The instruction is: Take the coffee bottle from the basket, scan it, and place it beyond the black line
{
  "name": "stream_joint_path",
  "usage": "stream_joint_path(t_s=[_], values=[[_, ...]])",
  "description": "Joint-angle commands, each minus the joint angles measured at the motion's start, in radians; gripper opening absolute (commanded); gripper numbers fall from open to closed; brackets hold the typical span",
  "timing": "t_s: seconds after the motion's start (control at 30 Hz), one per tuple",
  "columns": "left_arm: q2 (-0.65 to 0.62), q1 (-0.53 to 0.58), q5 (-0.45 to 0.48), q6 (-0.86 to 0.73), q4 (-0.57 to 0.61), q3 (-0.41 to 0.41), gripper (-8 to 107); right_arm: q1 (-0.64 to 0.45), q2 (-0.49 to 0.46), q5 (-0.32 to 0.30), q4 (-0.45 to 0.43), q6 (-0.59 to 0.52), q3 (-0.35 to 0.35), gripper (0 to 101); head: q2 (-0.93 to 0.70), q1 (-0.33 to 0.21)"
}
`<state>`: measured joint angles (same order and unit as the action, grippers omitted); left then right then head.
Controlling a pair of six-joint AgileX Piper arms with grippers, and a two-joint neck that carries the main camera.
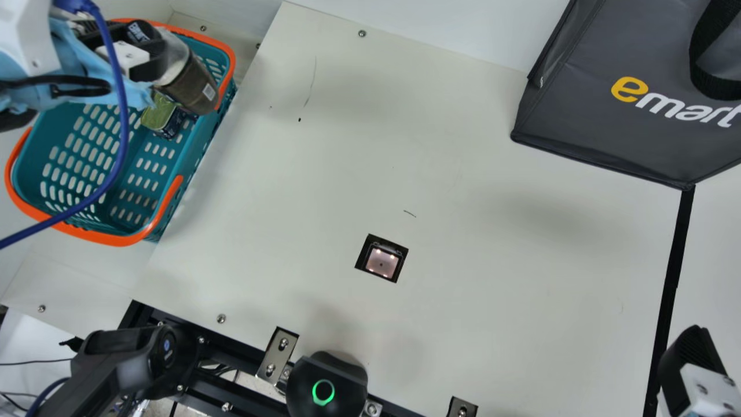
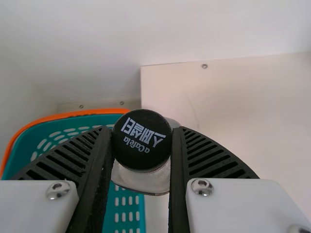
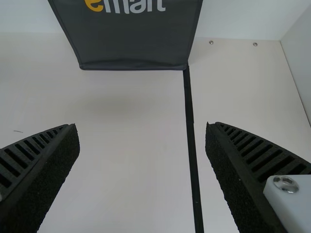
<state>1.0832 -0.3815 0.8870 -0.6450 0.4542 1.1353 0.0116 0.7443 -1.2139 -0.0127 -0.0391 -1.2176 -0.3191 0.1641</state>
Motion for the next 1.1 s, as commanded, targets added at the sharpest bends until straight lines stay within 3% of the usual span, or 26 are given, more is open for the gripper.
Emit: stream_joint_path(t_s=[0.0, 0.63, 1.07], values=[[-0.001, 0.075, -0.008, 0.03, -0.019, -0.002, 10, 0.0, 0.0, 0.0, 0.0, 0.0, 0.0, 91, -0.002, -0.026], [0.038, 0.464, -0.104, 0.224, -0.137, -0.043, 10, 0.0, 0.0, 0.0, 0.0, 0.0, 0.0, 91, -0.002, -0.026], [0.079, 0.628, -0.165, 0.232, -0.097, -0.076, 10, 0.0, 0.0, 0.0, 0.0, 0.0, 0.0, 91, -0.002, -0.026]])
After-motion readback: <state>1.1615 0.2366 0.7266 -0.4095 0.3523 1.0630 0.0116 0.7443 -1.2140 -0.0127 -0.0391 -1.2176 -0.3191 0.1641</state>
